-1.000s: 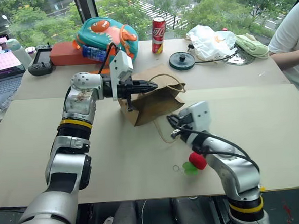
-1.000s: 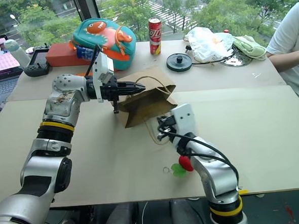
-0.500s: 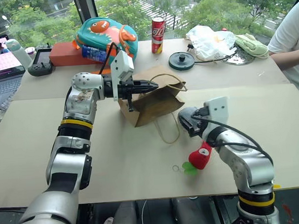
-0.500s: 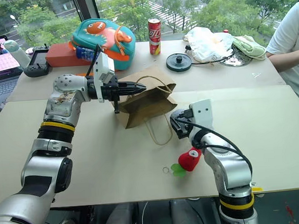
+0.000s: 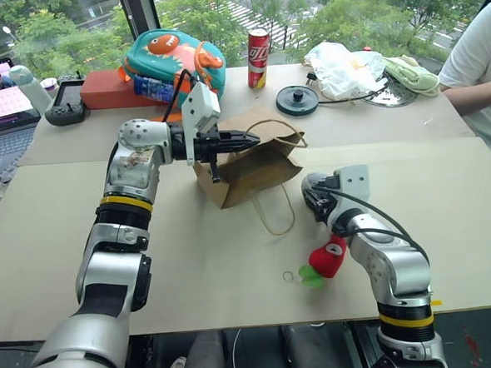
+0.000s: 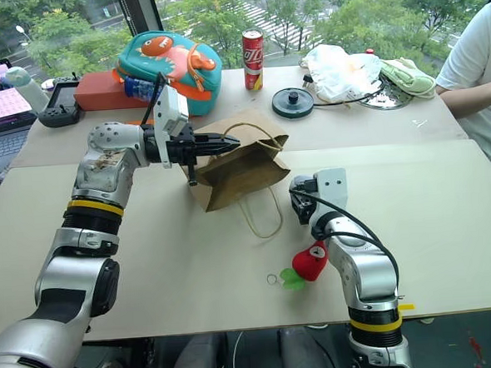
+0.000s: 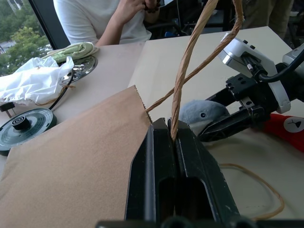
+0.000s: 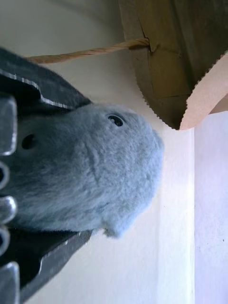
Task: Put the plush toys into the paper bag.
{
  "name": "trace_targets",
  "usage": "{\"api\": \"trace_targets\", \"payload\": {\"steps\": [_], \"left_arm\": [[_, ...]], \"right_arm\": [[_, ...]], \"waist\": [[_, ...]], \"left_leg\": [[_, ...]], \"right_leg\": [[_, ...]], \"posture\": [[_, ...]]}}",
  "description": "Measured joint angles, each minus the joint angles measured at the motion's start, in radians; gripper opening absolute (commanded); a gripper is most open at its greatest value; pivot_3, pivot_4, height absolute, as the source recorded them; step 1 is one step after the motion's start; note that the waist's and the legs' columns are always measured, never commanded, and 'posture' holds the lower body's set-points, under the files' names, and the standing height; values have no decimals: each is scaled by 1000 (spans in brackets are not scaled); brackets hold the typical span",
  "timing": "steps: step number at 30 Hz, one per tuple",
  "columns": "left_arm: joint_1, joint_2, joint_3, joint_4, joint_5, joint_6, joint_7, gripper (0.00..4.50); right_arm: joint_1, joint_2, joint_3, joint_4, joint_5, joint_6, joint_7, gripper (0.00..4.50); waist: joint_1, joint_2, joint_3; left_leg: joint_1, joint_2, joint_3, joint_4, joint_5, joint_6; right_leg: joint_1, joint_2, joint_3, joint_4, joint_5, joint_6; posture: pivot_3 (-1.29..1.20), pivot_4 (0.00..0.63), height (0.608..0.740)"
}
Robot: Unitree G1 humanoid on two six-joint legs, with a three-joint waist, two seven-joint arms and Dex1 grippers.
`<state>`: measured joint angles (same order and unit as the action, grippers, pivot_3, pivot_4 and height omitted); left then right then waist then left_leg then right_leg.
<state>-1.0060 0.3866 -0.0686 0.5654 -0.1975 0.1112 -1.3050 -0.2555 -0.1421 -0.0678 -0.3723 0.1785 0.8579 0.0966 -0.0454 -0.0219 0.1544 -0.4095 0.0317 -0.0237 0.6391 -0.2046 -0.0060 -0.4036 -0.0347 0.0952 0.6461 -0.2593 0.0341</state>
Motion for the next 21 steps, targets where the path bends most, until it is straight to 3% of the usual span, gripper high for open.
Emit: {"api": "trace_targets", "payload": {"steps": [6,14,18,21], "left_arm": [[0,-1,0,1,0,0,2,0],[0,-4,0,1,-1,0,3,0],[0,-6,0,1,-2,2,3,0],[0,-6,1,1,-4,12,3,0]], "right_arm": [[5,19,-23,-44,39,-13,17,1592],[63,-2,-158,-335,371,152,137,1592],[36,25,-132,-355,444,213,109,1592],[-13,46,-21,-293,391,189,70,1592]], "waist": [[0,0,0],[2,0,0],[-3,0,0],[-4,0,0]], "left_leg": [[0,0,0,0,0,0],[-2,0,-1,0,0,0],[0,0,0,0,0,0],[1,1,0,0,0,0]], "right_leg": [[0,0,0,0,0,0],[1,0,0,1,0,0],[0,0,0,0,0,0],[0,2,1,0,0,0]], "posture": [[0,150,739],[0,150,739],[0,150,739],[0,150,739]]}}
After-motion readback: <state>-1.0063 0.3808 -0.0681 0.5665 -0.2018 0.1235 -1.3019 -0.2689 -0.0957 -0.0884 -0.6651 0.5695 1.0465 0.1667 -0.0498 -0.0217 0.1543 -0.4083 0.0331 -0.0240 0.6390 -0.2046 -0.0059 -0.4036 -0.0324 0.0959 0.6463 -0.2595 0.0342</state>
